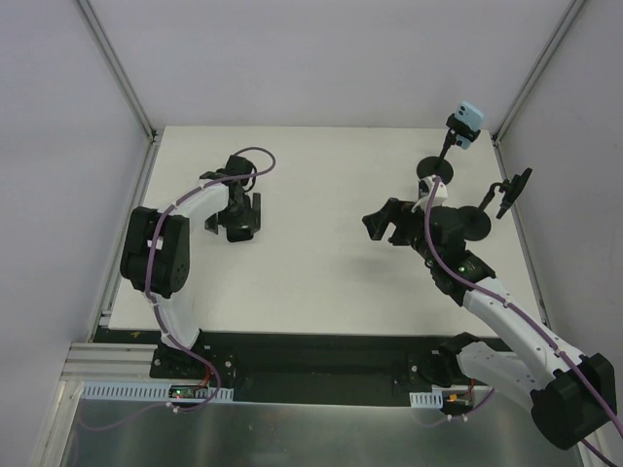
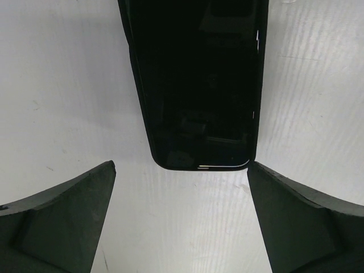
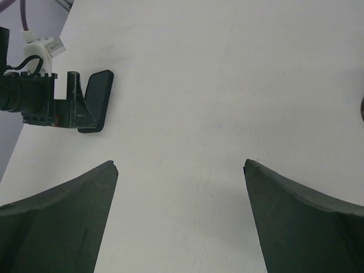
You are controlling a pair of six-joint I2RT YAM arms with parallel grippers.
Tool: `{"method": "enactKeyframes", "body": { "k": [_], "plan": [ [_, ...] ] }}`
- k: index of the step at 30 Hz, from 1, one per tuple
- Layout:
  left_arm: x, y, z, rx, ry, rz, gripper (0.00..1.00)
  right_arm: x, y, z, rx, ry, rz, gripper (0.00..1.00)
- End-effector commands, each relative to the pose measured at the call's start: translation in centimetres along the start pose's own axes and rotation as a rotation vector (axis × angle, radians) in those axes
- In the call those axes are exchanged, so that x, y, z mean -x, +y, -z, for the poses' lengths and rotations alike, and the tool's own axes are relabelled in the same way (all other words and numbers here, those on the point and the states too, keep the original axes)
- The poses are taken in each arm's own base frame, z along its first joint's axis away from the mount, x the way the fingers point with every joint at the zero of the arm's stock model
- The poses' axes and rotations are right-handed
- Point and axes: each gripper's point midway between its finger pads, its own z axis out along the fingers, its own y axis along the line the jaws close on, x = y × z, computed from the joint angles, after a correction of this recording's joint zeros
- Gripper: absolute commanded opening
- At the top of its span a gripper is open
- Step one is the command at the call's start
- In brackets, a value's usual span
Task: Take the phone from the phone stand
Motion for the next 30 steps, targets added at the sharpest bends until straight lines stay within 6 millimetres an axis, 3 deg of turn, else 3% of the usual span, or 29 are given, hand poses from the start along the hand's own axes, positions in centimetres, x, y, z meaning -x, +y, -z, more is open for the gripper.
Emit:
{"method": "enactKeyframes", "body": {
  "k": [1, 7, 17, 30],
  "plan": [
    [0.3, 0.8, -0.6, 0.113, -0.007, -0.017, 0.99, 1.5, 0.7, 0.1, 0.025, -0.064, 0.012, 0.96],
    [0.3, -0.7, -0.7, 0.088, -0.009, -0.025, 0.99, 1.4, 0.7, 0.0, 0.024, -0.062, 0.013, 0.96],
    [1.5, -1.7, 0.9, 0.063, -0.061, -0.005, 0.99, 1.4, 0.7, 0.0, 0.023, -0.060, 0.014, 0.96],
    [-0.2, 0.2, -2.0, 0.195, -0.002, -0.039, 0.99, 1.5, 0.7, 0.1, 0.024, -0.065, 0.019, 0.96]
  ]
}}
